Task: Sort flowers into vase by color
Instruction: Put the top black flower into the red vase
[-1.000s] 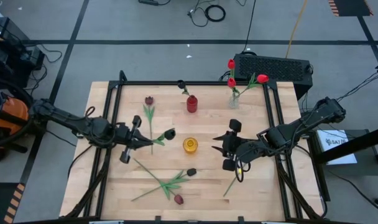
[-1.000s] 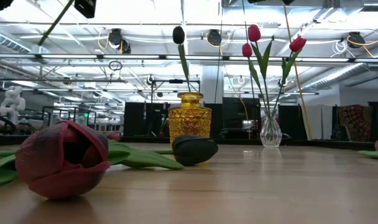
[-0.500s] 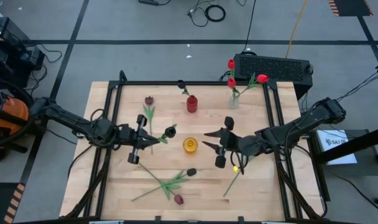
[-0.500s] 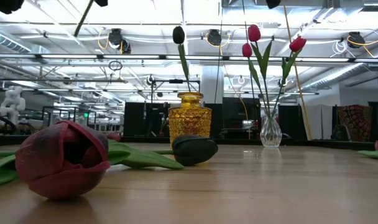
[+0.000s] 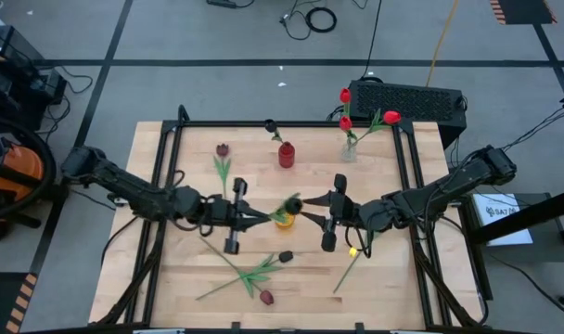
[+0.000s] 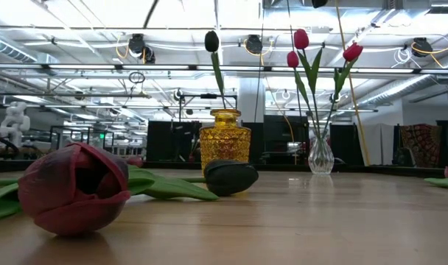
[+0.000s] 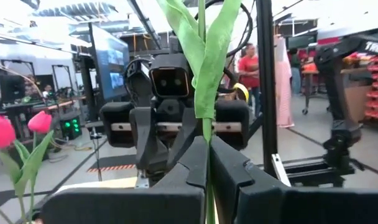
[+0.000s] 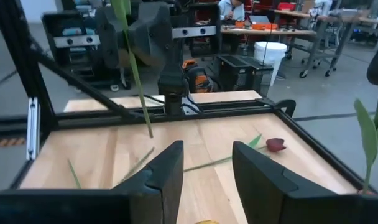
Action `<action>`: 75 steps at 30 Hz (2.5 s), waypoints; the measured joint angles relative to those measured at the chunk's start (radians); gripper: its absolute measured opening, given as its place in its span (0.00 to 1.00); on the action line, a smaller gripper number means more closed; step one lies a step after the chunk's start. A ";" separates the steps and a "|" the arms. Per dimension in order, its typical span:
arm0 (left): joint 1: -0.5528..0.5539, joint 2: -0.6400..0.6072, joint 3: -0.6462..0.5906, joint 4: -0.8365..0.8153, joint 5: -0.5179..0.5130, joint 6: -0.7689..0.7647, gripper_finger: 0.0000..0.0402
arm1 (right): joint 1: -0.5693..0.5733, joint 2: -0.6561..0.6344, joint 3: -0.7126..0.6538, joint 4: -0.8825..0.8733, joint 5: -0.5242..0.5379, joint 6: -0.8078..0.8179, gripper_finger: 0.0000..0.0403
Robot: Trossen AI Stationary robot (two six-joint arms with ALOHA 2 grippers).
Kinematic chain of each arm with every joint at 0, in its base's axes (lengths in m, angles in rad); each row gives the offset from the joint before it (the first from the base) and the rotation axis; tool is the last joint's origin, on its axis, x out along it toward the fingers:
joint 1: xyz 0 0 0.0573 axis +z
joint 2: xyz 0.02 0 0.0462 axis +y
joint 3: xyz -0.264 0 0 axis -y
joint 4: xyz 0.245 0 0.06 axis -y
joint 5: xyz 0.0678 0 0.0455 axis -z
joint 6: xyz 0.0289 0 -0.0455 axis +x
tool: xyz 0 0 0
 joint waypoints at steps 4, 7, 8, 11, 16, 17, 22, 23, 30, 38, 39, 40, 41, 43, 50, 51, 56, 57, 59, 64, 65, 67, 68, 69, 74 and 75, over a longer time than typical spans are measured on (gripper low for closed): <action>0.000 0.094 0.085 -0.003 -0.005 0.004 0.02 | 0.015 -0.009 0.000 -0.009 0.001 -0.035 0.32; 0.000 0.157 0.133 -0.002 -0.005 0.007 0.02 | 0.032 -0.008 0.000 -0.009 -0.001 -0.057 0.32; 0.000 0.174 0.144 -0.006 -0.006 0.011 0.02 | 0.037 -0.008 0.000 -0.007 -0.001 -0.062 0.32; 0.001 0.209 0.169 -0.006 -0.015 0.013 0.02 | 0.048 -0.008 0.000 -0.007 -0.002 -0.070 0.32; 0.001 0.231 0.187 -0.003 -0.023 0.013 0.02 | 0.060 -0.008 0.000 0.011 -0.029 -0.090 0.32; 0.001 0.231 0.187 -0.001 -0.023 0.013 0.02 | 0.060 -0.008 0.000 0.016 -0.045 -0.090 0.32; 0.001 0.231 0.187 -0.002 -0.023 0.014 0.02 | 0.060 -0.008 0.000 0.027 -0.077 -0.087 0.32; 0.001 0.231 0.187 -0.002 -0.023 0.017 0.02 | 0.059 -0.008 0.000 0.030 -0.077 -0.087 0.32; 0.001 0.231 0.187 -0.033 -0.023 0.031 0.02 | 0.060 -0.008 0.000 0.085 -0.110 -0.091 0.32; 0.005 0.231 0.187 -0.044 -0.023 0.031 0.02 | 0.060 -0.008 0.000 0.103 -0.129 -0.089 0.38; 0.007 0.231 0.187 -0.045 -0.023 0.031 0.02 | 0.060 -0.008 0.000 0.102 -0.129 -0.087 0.40; 0.007 0.231 0.187 -0.046 -0.023 0.031 0.02 | 0.060 -0.008 0.000 0.103 -0.129 -0.087 0.43; 0.008 0.231 0.187 -0.045 -0.023 0.031 0.02 | 0.060 -0.008 0.000 0.103 -0.129 -0.087 0.46; 0.008 0.231 0.187 -0.046 -0.023 0.031 0.02 | 0.060 0.000 0.000 0.113 -0.129 -0.087 0.51; 0.013 0.247 0.186 -0.044 -0.023 0.030 0.02 | 0.060 0.035 0.001 0.204 -0.129 -0.117 0.62; 0.017 0.252 0.186 -0.043 -0.023 0.030 0.02 | 0.060 0.040 0.001 0.214 -0.129 -0.122 0.63; 0.029 0.271 0.186 -0.042 -0.023 0.030 0.02 | 0.059 0.064 0.001 0.248 -0.128 -0.125 0.62; 0.031 0.271 0.186 -0.039 -0.023 0.030 0.02 | 0.059 0.066 0.001 0.249 -0.129 -0.132 0.61; 0.033 0.271 0.186 -0.037 -0.023 0.030 0.02 | 0.059 0.067 0.001 0.247 -0.128 -0.140 0.60; 0.033 0.271 0.186 -0.031 -0.023 0.034 0.02 | 0.057 0.066 0.001 0.245 -0.128 -0.147 0.50; 0.033 0.271 0.186 -0.031 -0.023 0.034 0.02 | 0.057 0.066 0.001 0.245 -0.128 -0.147 0.48; 0.033 0.271 0.186 -0.027 -0.023 0.036 0.02 | 0.057 0.066 0.001 0.243 -0.127 -0.147 0.42; 0.033 0.271 0.186 -0.021 -0.022 0.036 0.02 | 0.057 0.066 0.001 0.240 -0.125 -0.147 0.39; 0.033 0.271 0.186 -0.016 -0.019 0.036 0.02 | 0.057 0.066 0.001 0.239 -0.125 -0.147 0.37; 0.033 0.271 0.186 -0.014 -0.003 0.036 0.02 | 0.057 0.066 0.001 0.239 -0.126 -0.147 0.23; 0.033 0.271 0.186 -0.014 -0.002 0.036 0.02 | 0.056 0.066 0.001 0.239 -0.125 -0.147 0.20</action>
